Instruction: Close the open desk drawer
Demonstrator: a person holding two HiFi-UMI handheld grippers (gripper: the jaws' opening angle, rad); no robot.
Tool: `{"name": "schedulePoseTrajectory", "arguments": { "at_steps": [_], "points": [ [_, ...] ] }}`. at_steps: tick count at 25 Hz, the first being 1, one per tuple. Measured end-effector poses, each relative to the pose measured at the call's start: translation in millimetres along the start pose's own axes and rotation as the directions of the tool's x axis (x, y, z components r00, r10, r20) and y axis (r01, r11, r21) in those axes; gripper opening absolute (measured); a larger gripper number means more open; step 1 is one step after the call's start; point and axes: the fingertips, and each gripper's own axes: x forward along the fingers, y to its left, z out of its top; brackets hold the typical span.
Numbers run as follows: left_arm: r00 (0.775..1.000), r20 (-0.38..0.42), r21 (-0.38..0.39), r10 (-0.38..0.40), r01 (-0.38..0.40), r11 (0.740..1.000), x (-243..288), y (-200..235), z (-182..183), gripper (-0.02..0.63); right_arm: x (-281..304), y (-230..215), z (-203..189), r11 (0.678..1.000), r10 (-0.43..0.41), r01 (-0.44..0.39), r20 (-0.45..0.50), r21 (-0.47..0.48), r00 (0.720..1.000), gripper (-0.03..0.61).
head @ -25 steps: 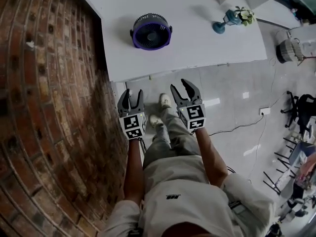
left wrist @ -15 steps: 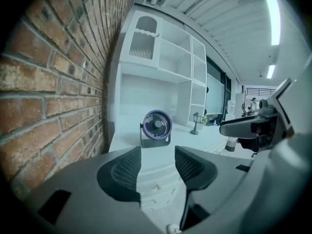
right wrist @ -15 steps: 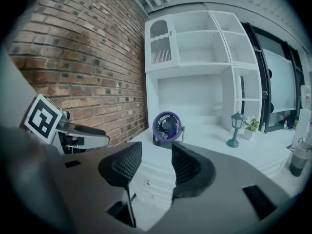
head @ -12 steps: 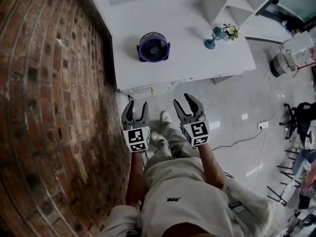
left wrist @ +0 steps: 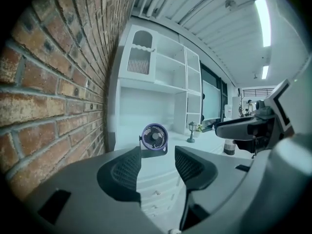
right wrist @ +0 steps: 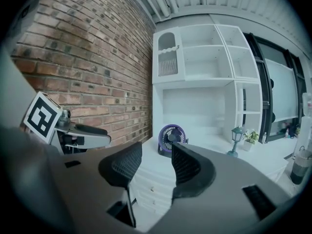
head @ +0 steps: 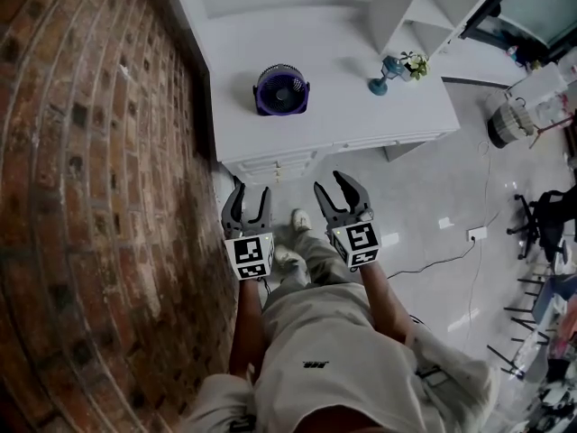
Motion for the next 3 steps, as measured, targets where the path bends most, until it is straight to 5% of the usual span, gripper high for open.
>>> {"name": "schedulePoseTrajectory", "arguments": {
  "at_steps": [3],
  "points": [
    [1.000, 0.006, -0.001, -0.009, 0.009, 1.000, 3.3, -1.6, -3.7, 0.229, 2.3, -2.1, -5.8, 1.000, -0.007, 0.007, -0.004, 0.000, 1.000, 0.193]
  ]
}}
